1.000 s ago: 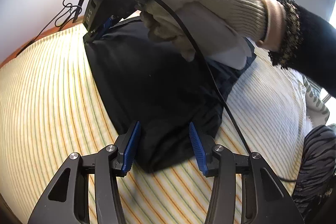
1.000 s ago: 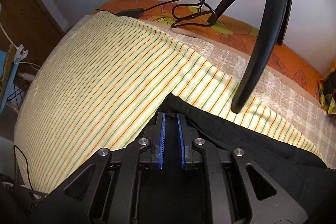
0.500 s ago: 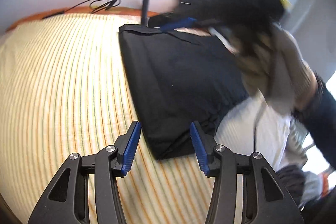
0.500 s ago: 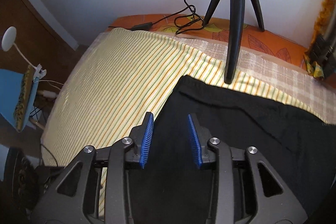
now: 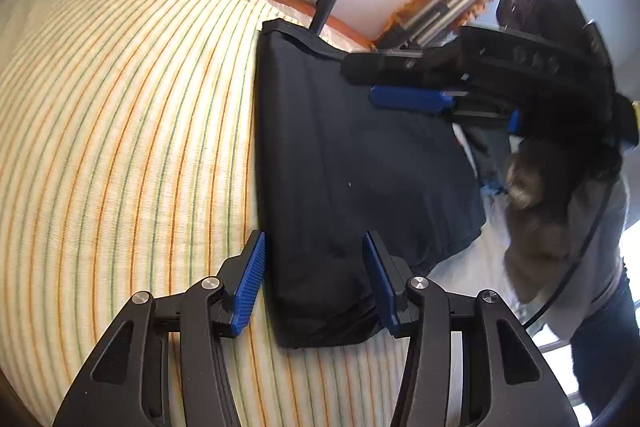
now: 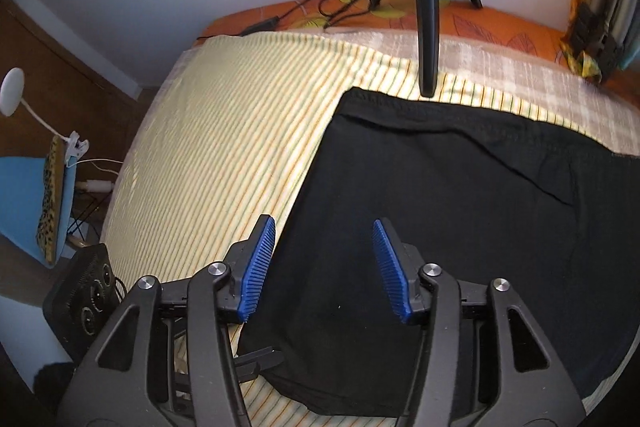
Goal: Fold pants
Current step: 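Fold the held edge over with the right gripper and release it, then grasp the folded black trousers edge with the right gripper and lift it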
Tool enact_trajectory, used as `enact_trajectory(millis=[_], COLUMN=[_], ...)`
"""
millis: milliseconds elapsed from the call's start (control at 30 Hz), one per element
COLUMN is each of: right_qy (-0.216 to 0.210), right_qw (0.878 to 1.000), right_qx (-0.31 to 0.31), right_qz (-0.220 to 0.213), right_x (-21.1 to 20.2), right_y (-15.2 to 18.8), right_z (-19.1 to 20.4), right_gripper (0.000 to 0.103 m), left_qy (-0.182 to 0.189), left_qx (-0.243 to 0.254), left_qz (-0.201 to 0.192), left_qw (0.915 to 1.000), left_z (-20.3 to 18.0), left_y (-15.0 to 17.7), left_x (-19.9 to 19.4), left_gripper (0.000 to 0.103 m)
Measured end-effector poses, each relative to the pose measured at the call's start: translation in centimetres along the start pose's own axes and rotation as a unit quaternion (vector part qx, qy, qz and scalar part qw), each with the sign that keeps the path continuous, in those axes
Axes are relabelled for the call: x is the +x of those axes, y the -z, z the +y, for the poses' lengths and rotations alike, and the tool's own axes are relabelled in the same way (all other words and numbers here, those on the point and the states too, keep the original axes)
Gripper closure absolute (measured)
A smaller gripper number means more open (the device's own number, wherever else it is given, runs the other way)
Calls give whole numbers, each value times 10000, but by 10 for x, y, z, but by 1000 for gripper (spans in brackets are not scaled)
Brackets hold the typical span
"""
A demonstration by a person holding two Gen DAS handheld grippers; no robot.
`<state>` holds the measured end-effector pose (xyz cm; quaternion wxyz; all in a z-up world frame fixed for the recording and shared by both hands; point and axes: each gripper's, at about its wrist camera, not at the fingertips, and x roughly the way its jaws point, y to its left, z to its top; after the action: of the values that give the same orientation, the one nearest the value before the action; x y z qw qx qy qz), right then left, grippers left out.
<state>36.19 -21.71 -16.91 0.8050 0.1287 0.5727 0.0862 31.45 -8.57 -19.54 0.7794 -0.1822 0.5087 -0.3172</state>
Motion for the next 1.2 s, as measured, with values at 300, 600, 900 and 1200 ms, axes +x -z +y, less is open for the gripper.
enact_trajectory(millis=[300, 600, 900, 1200], right_qy=[63, 824, 1318, 1186], right_qw=[9996, 9935, 9833, 9864], right_qx=[14, -332, -597, -846], right_qz=[276, 707, 1105, 758], right_x=[27, 58, 79, 59], right_y=[-9, -21, -25, -8], right_z=[14, 43, 52, 46], right_gripper=[50, 50, 62, 96], left_qy=[46, 304, 384, 222], left_qx=[185, 373, 611, 1282], left_qz=[-228, -445, -442, -247], left_qw=[9996, 9979, 9964, 9912], left_z=[-10, -25, -41, -67], left_y=[1, 3, 2, 3], left_x=[-3, -12, -10, -22], left_gripper=[68, 68, 68, 67])
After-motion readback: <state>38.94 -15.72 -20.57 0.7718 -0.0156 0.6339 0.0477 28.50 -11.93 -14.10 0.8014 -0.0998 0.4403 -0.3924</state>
